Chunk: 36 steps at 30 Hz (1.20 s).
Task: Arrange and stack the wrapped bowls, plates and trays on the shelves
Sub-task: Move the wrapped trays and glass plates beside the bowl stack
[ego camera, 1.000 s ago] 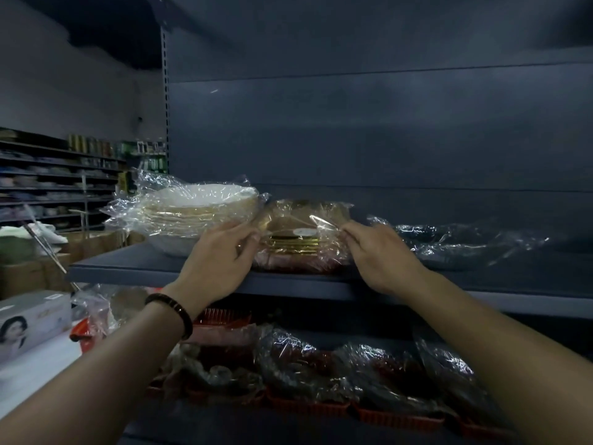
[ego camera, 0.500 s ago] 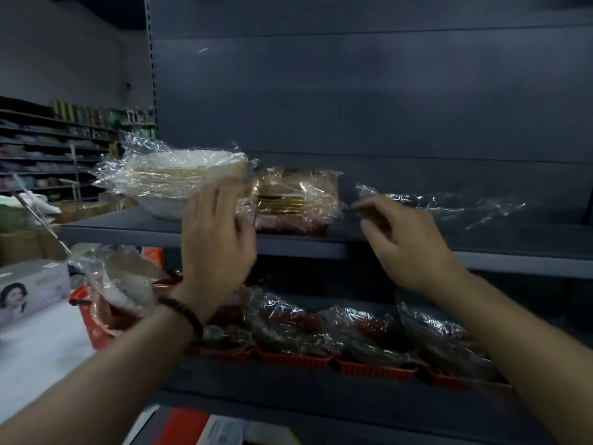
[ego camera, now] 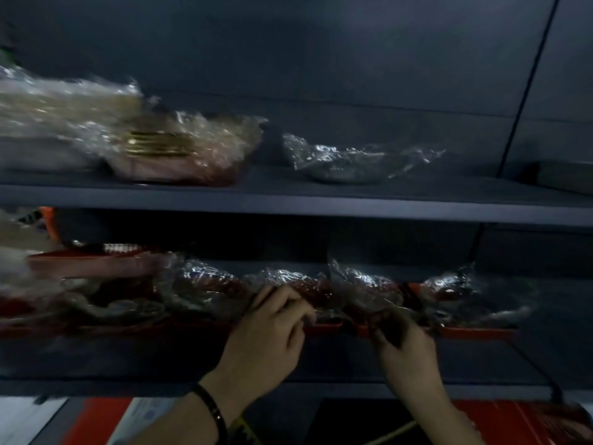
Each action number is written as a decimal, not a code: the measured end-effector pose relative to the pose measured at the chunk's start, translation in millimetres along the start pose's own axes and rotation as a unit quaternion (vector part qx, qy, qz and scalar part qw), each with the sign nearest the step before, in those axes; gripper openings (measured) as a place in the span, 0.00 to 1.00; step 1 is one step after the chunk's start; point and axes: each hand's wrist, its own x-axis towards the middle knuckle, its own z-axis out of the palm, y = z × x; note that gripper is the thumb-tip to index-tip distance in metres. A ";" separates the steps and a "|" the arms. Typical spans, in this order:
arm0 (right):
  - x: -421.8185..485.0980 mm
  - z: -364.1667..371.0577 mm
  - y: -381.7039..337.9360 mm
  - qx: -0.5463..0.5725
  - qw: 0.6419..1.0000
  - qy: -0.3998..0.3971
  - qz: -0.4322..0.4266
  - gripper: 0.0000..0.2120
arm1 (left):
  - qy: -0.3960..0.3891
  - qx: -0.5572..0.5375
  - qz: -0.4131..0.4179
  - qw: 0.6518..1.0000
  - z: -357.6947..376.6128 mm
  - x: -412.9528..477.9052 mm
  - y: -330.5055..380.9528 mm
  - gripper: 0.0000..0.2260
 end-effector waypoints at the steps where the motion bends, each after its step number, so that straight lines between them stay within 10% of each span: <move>1: 3.0 -5.0 10.4 0.003 1.000 0.018 0.010 0.12 | -0.008 -0.009 0.002 1.000 9.1 3.7 2.9 0.08; 8: 30.8 -51.7 76.9 0.012 0.983 0.171 0.073 0.12 | -0.022 -0.063 0.025 0.997 80.4 44.6 45.3 0.07; 18: 64.1 -93.6 143.4 0.005 0.981 0.128 0.142 0.35 | 0.005 -0.134 0.118 0.984 178.7 113.8 128.9 0.07; 24: 76.1 -90.9 161.4 0.078 0.978 0.120 0.153 0.37 | -0.141 -0.215 -0.013 0.966 232.4 168.6 156.0 0.29; 29: 79.7 -97.5 166.7 0.098 0.977 0.146 0.124 0.33 | -0.262 -0.148 -0.013 0.954 277.8 191.6 163.2 0.20; 36: 82.6 -122.8 174.4 0.113 0.972 0.176 0.108 0.35 | -0.235 -0.127 -0.039 0.963 319.9 196.1 169.4 0.07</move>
